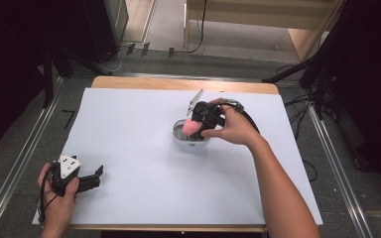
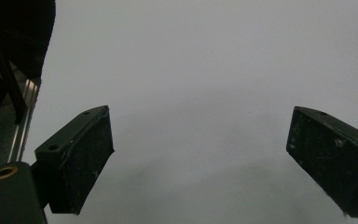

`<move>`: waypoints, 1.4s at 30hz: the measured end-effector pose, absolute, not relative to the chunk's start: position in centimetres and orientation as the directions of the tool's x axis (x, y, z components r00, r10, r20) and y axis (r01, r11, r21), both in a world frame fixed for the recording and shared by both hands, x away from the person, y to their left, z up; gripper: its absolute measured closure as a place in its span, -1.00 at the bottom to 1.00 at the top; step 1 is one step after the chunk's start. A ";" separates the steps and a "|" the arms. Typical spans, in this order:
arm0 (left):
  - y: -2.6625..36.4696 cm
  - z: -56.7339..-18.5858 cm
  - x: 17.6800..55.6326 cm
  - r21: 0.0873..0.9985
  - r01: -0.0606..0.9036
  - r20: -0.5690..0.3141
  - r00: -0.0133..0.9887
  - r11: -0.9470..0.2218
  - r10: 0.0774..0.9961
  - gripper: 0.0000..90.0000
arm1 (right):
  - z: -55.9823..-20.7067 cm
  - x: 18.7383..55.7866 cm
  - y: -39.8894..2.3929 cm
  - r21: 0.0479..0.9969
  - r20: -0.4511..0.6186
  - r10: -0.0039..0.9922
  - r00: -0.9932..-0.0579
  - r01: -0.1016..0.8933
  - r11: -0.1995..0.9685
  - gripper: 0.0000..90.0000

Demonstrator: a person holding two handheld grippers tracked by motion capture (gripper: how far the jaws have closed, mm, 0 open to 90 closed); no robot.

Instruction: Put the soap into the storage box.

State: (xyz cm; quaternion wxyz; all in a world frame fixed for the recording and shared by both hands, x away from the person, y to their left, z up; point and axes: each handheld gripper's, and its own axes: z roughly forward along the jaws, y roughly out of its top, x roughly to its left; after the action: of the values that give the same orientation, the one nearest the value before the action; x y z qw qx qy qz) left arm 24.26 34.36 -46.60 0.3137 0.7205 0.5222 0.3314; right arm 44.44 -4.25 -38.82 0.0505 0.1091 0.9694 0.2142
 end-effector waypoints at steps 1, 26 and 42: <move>34.4 -46.6 24.3 0.798 0.545 0.149 0.234 -0.257 0.961 -0.83 | -38.9 44.5 -4.2 0.421 -0.055 0.228 -0.972 0.185 0.888 -0.15; 34.4 -46.6 24.3 0.797 0.546 0.148 0.237 -0.258 0.960 -0.83 | -39.9 45.5 -3.7 0.413 -0.046 0.221 -0.974 0.182 0.892 -0.15; 34.4 -46.6 24.3 0.797 0.546 0.150 0.236 -0.259 0.960 -0.83 | -38.6 45.3 -5.1 0.485 -0.005 0.317 -0.948 0.275 0.830 -0.26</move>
State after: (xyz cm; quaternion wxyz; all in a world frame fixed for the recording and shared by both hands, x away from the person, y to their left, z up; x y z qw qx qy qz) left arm 24.28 34.35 -46.62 0.3131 0.7211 0.5222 0.3306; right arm 45.27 -5.10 -38.65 0.0424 0.1549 0.9556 0.2469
